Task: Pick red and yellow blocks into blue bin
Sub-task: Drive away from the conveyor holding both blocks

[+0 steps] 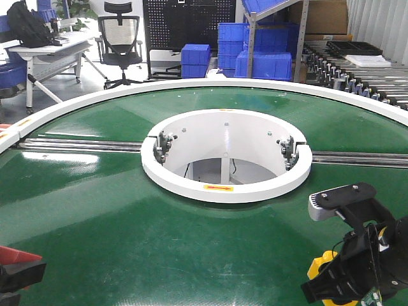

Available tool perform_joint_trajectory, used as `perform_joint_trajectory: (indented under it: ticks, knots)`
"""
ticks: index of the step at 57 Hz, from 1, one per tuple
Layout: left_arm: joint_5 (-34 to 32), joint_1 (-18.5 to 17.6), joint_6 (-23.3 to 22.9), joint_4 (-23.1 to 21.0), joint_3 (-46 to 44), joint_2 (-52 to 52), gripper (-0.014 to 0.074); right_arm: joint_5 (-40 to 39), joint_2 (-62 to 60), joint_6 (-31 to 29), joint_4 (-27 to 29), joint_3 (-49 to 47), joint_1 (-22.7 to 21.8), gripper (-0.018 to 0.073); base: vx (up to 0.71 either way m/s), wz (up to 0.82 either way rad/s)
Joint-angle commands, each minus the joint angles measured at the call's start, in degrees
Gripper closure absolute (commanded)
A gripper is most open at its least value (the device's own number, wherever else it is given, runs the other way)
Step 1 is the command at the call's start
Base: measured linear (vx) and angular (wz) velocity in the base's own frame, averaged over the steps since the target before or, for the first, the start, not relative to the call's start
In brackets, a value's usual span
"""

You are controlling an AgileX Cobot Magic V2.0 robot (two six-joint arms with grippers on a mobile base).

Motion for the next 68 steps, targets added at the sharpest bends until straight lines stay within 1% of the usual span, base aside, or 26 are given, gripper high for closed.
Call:
perform_joint_trajectory:
  ticks: [1, 27, 68]
  knots:
    - [-3.6, -0.2, 0.0, -1.3, -1.4, -0.6, 0.0261, -2.2, -1.7, -0.5, -0.3, -1.4, 0.0, 0.0315, 0.00, 0.01]
    - [-3.6, -0.2, 0.0, -1.3, -1.4, -0.6, 0.0261, -2.2, -1.7, -0.5, -0.3, -1.4, 0.0, 0.0315, -0.03, 0.12]
    - [-3.6, -0.2, 0.0, -1.3, -1.4, -0.6, 0.0261, -2.3, -1.7, -0.5, -0.3, -1.4, 0.0, 0.0315, -0.12, 0.46]
